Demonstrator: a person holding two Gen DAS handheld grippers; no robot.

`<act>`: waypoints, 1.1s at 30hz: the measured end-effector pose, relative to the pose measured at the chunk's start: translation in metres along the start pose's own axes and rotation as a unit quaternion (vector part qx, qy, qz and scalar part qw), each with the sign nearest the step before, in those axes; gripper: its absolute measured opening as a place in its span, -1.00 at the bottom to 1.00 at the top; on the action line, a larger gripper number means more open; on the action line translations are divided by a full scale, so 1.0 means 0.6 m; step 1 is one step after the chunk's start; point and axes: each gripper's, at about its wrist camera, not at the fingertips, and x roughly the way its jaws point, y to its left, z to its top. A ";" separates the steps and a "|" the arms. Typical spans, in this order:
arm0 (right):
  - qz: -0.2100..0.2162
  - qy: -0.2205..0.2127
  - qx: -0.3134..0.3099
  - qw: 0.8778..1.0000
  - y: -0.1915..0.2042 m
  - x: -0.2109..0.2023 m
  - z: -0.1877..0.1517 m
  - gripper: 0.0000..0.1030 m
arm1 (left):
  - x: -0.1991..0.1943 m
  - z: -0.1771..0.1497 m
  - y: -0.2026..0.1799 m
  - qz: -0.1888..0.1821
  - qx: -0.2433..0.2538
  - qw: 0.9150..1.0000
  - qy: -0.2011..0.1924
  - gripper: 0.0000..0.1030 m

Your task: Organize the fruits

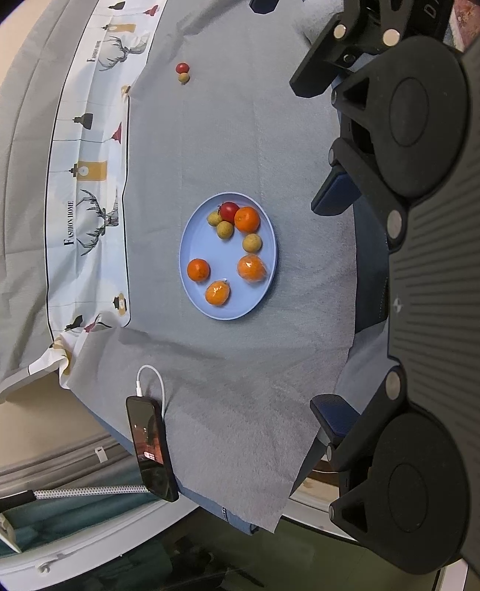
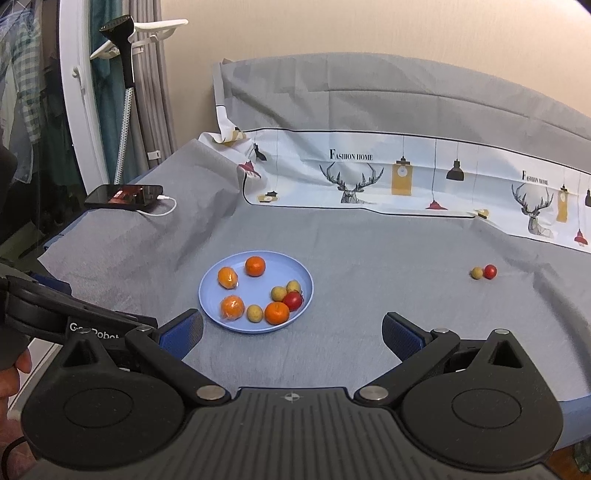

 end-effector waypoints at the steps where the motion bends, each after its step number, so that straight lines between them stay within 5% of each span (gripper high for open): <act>1: 0.000 0.002 0.000 1.000 0.000 0.002 0.000 0.99 | 0.002 0.001 -0.001 0.000 0.001 1.000 0.002 0.99; 33: -0.009 0.044 0.032 0.998 -0.033 0.064 -0.011 0.99 | 0.066 0.027 -0.023 -0.004 0.012 0.999 0.048 0.99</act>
